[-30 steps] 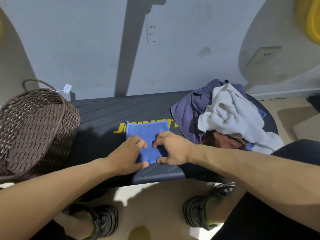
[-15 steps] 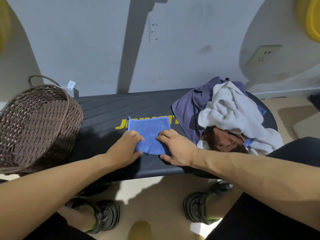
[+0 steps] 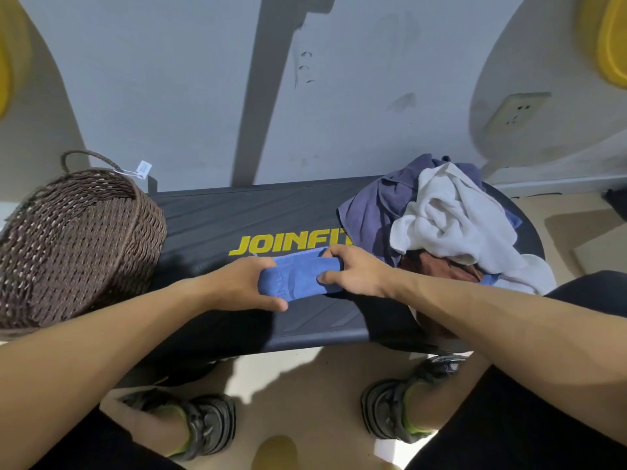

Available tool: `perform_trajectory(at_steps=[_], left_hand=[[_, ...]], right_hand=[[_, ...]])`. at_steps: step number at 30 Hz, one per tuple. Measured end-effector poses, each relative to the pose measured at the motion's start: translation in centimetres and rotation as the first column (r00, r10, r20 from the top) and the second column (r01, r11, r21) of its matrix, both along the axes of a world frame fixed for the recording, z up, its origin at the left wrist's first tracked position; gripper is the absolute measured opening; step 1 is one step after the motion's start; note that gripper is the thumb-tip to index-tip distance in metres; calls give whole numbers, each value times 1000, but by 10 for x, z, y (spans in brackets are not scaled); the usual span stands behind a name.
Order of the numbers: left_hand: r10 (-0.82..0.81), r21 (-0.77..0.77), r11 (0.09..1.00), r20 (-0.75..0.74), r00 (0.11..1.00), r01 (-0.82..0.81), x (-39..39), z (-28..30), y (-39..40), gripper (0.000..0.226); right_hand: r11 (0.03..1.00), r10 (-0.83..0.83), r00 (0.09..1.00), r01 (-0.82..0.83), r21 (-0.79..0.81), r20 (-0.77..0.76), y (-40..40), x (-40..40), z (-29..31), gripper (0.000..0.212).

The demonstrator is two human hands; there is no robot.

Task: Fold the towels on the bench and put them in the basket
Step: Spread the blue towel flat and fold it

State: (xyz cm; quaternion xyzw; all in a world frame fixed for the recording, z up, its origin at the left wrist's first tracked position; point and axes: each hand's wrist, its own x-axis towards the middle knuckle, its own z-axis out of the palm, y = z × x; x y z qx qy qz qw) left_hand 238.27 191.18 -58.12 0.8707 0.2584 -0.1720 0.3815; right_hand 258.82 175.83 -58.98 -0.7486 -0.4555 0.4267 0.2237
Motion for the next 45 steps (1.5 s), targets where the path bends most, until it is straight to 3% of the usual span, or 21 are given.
perform_trajectory(at_steps=[3,6,10,13,15,17,21,23,25,27,29,30,32,34,36,38,40,42,45], left_hand=[[68,0,998,126,990,-68,2,2,4,30],[251,-169,961,191,949,-220,9,11,13,28],[503,-510,770,117,857,-383,12,21,19,9],[606,-654,611,23,795,-447,15,19,19,27],[534,-737,559,-31,845,-380,13,17,16,33],[490,-732,584,-28,871,-352,10,13,13,34],[593,-572,649,-33,804,-502,5,-4,4,30],[540,-453,757,30,841,-470,2,-8,4,22],[407,-198,905,140,902,-378,0,-7,11,17],[283,-10,958,197,939,-287,2,-3,15,19],[305,-131,949,165,938,-286,4,3,13,26],[372,-292,899,113,921,-327,6,6,11,31],[508,-586,670,-85,857,-455,9,11,5,43],[552,-679,499,-230,801,-538,12,12,3,49],[621,-673,450,-236,748,-587,13,7,0,43],[697,-617,482,-161,699,-623,12,-1,-6,36],[694,-494,597,-77,716,-632,10,-7,-10,25],[628,-371,714,-33,777,-593,8,-8,-11,18],[542,-302,791,-54,838,-532,7,-7,-13,38]], right_hand=[[998,-61,995,58,-36,-85,6,7,1,27],[990,-143,971,144,-10,-191,11,14,8,28],[977,-192,889,214,8,-415,14,25,28,38],[978,-181,844,206,-5,-505,13,27,31,38],[978,-196,839,206,-37,-508,12,25,29,33],[982,-183,851,180,-55,-493,9,21,26,31],[985,-175,914,162,-65,-365,4,17,13,35],[988,-156,951,144,-65,-267,3,18,8,34],[994,-107,977,103,-27,-184,4,21,9,29],[1000,-18,1000,18,23,13,6,25,11,25],[995,43,960,-65,70,278,7,24,10,23],[992,55,936,-91,89,347,7,21,9,22],[989,61,933,-104,103,356,4,12,7,23],[996,11,969,-33,86,245,0,6,7,23],[997,-68,990,65,28,120,-3,4,11,20],[984,-179,982,177,-34,-65,-4,5,12,17],[960,-278,931,262,-99,-236,-6,5,12,30],[955,-290,934,270,-120,-209,-9,5,11,51],[969,-241,968,235,-75,-72,-16,6,9,32]])
